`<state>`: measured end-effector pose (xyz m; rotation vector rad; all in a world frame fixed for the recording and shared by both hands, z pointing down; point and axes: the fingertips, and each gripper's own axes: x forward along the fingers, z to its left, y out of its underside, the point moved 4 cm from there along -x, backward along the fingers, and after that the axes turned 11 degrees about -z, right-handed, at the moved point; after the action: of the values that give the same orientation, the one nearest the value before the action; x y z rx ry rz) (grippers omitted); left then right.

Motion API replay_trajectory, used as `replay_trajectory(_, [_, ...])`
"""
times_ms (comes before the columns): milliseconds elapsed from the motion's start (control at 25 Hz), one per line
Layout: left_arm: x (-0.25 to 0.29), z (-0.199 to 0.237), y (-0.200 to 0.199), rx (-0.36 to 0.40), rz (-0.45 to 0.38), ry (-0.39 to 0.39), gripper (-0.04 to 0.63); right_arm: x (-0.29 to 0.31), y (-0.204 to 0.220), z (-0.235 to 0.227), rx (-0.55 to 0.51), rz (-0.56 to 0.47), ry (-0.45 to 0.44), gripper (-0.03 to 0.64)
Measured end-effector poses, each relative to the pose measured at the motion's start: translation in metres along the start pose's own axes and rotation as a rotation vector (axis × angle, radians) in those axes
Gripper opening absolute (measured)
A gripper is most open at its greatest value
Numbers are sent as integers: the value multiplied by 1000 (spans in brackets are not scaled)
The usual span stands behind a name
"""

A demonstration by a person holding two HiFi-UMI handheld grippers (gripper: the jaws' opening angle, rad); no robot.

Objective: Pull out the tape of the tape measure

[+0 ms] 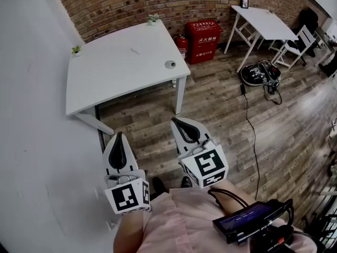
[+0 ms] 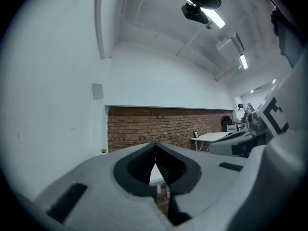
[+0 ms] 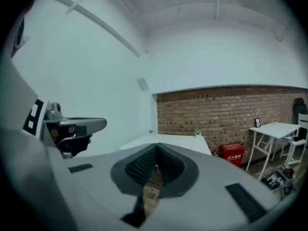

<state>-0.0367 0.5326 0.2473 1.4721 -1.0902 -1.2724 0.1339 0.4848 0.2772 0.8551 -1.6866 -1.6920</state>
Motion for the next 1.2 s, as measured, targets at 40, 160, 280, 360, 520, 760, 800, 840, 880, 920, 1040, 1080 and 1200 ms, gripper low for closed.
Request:
replay_trajectory(40, [0,0,0,0,-1,0,8,0,0,0,-1,0,0,4])
replay_trajectory(160, [0,-2,0,1,-2,3,8,-1,1,0,0,0,1,3])
replay_trajectory(280, [-2,-4,0,4,-2,10,8,-3,0,0,2,-3,0,3])
replay_trajectory(360, [-4,-5,0,8,-3,10,8,-5,-1,0,6,-14,2,5])
replay_trajectory(520, [-6,-10,-2,-6,-6,0,28,-8,-4,-2,37,-38,-10,76])
replay_trajectory(760, [-10,-21,-1,-15,10,-14,181,-17,-3,-9,24,-27,-32,206])
replay_trajectory(800, [-10,-23,-2,-11,11,-20,181,-18,-3,-11,23,-24,-33,202])
replay_trajectory(840, [-11,-25,-2,-10,12,-26,181,-20,-2,-13,23,-21,-34,201])
replay_trajectory(880, [-12,-27,-2,-10,13,-31,181,-22,-2,-15,22,-19,-36,196])
replay_trajectory(920, [-13,-29,-1,-10,14,-36,181,-24,-1,-17,21,-17,-40,195])
replay_trajectory(1040, [-17,-36,2,-11,17,-56,181,-28,2,-23,18,-14,-55,190])
replay_trajectory(1080, [-18,-38,4,-12,19,-61,181,-28,3,-26,19,-11,-59,187])
replay_trajectory(1200, [-19,-40,8,-13,33,-74,181,-26,6,-32,29,-1,-66,183])
